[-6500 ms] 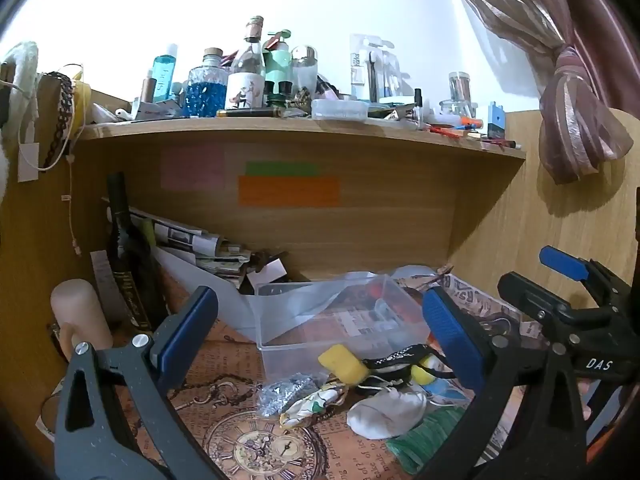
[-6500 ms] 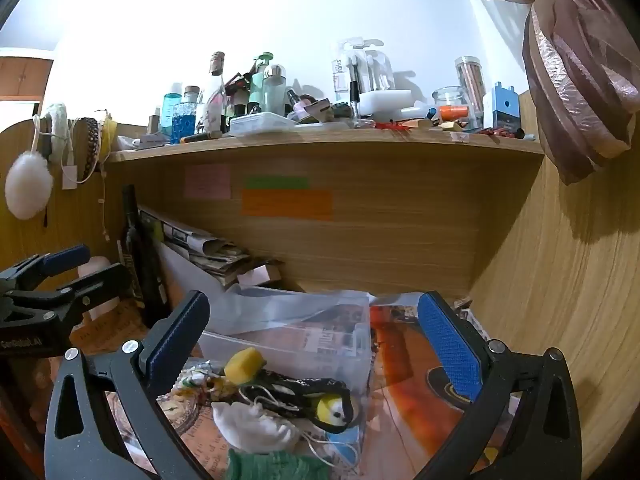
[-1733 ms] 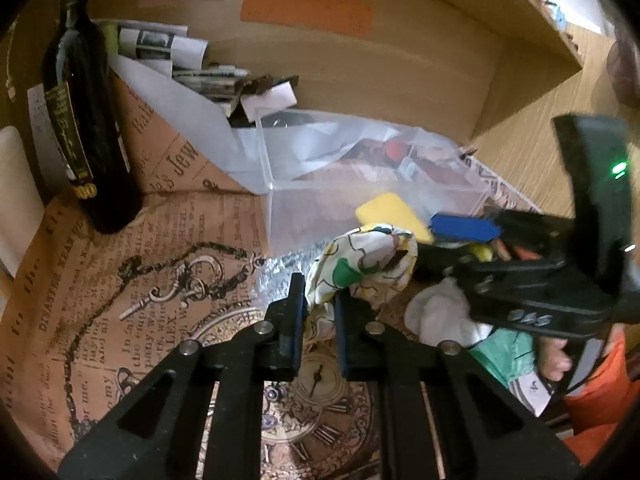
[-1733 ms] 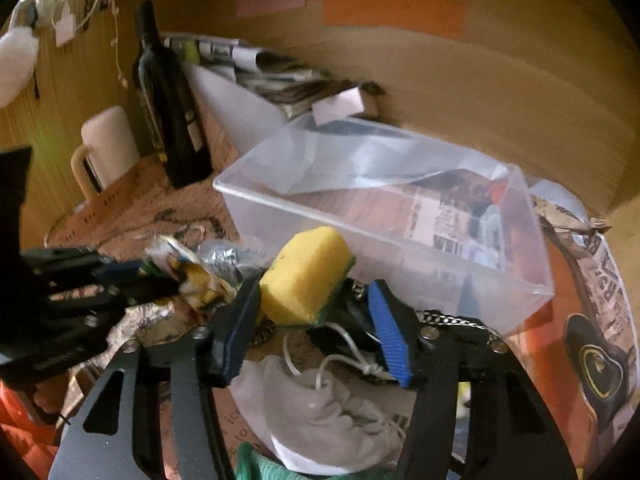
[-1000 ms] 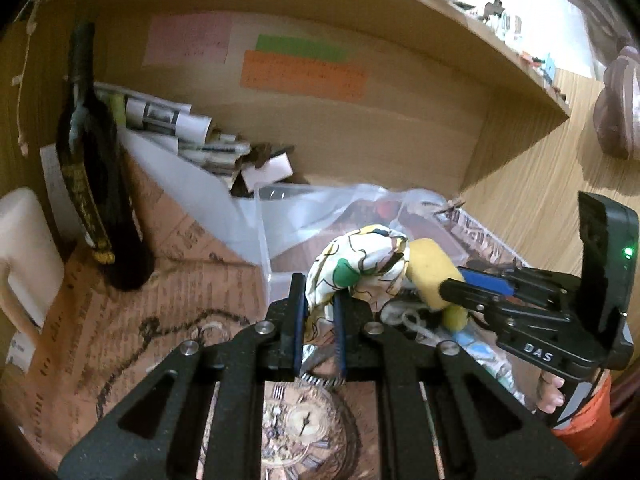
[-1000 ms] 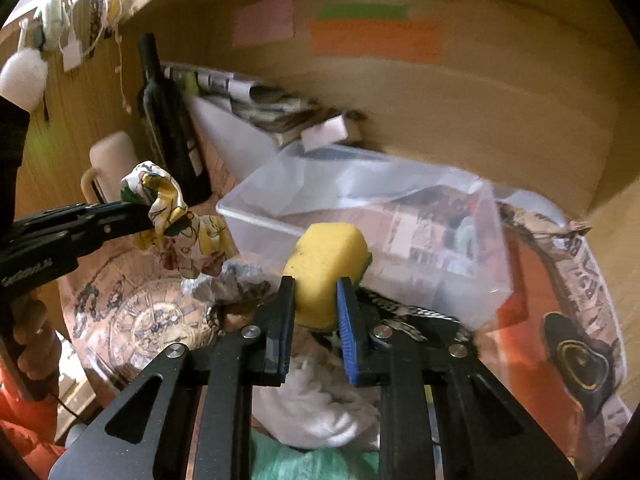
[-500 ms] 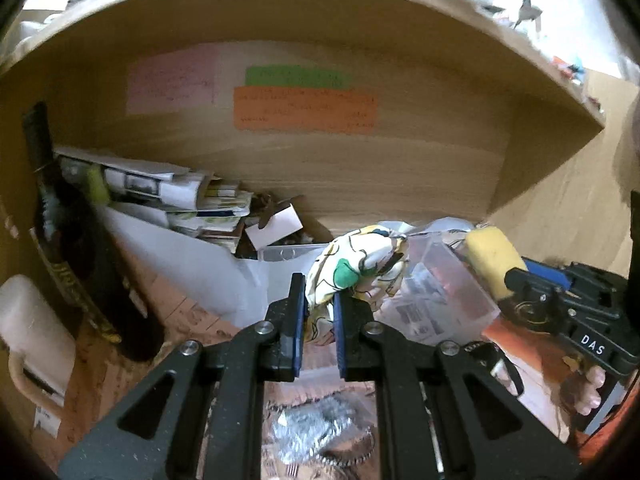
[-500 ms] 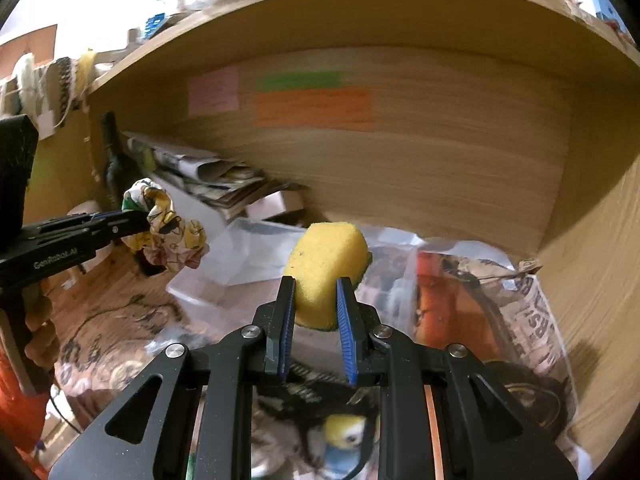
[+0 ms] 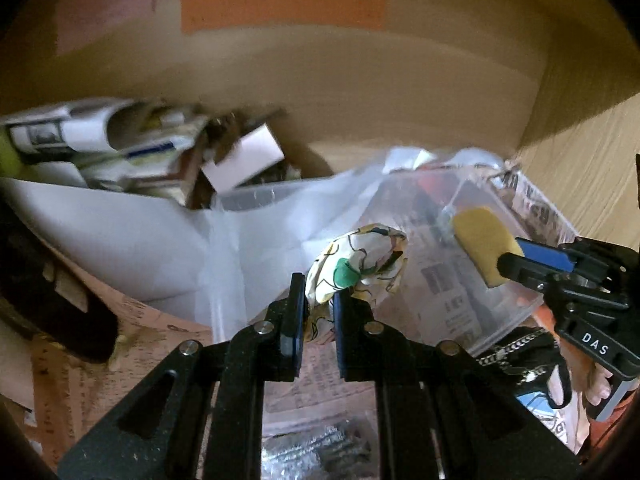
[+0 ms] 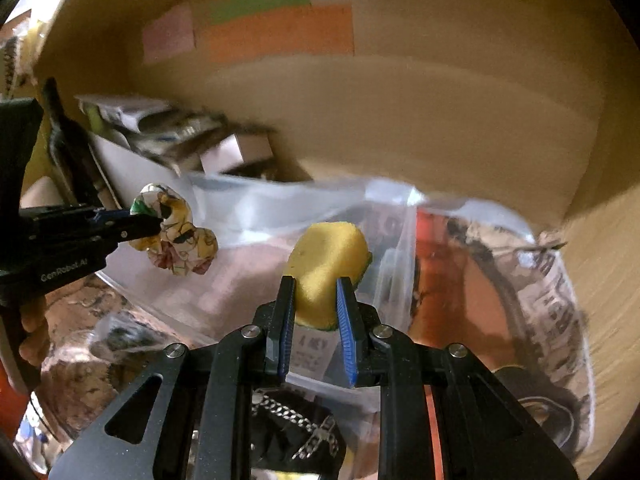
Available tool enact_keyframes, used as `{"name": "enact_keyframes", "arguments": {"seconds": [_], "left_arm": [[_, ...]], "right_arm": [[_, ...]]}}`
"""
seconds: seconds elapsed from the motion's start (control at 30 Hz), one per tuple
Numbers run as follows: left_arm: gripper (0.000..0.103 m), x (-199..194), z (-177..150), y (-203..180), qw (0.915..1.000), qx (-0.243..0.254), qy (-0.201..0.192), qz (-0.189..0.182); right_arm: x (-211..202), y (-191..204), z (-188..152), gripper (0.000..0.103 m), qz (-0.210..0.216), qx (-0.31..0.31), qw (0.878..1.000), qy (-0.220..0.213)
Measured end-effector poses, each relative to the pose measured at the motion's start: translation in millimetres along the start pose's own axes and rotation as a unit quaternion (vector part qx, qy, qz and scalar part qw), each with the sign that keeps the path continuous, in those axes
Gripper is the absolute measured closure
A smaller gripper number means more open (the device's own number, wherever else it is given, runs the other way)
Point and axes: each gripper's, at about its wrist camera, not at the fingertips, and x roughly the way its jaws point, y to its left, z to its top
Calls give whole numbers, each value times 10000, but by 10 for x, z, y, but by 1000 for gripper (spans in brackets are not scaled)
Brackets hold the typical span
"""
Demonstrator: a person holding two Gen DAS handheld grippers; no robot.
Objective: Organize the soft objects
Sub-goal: 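Lower the floral cloth into the clear box with the left tool while the right tool drops the sponge in, then grasp the silver foil with the left tool while the right tool grasps the white eye mask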
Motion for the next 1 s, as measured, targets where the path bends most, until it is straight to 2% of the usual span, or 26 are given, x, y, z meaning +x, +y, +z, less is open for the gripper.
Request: {"name": "enact_keyframes", "arguments": {"seconds": [0.13, 0.3, 0.47, 0.53, 0.6, 0.67, 0.7, 0.83, 0.87, 1.0], "left_arm": [[91, 161, -15, -8, 9996, 36, 265, -56], [89, 218, -22, -27, 9993, 98, 372, -40], [62, 130, -18, -30, 9996, 91, 250, -64], [59, 17, -22, -38, 9997, 134, 173, -45], [51, -113, -27, -51, 9998, 186, 14, -23], [36, -242, -27, -57, 9997, 191, -169, 8], [34, -304, -30, -57, 9997, 179, -194, -6], [11, -589, -88, -41, 9988, 187, -447, -32], [7, -652, -112, -39, 9985, 188, -513, -30], [4, -845, -263, -18, 9973, 227, -690, 99]], "right_arm": [[165, -8, -16, 84, 31, 1, 9995, 315], [219, 20, -26, 81, 118, -57, 9989, 452], [191, 52, -25, 79, 97, -137, 9988, 449], [126, 50, -19, 69, 82, -127, 9993, 356], [49, 60, 0, 58, 15, -132, 9997, 204], [-43, 82, 19, 48, -24, -158, 9999, 36], [-123, 94, 21, 42, -50, -172, 9998, -71], [-381, 137, 10, 20, -137, -223, 9987, -429], [-463, 158, -8, 19, -143, -246, 9981, -541], [-649, 259, -89, 17, -113, -360, 9968, -709]]}}
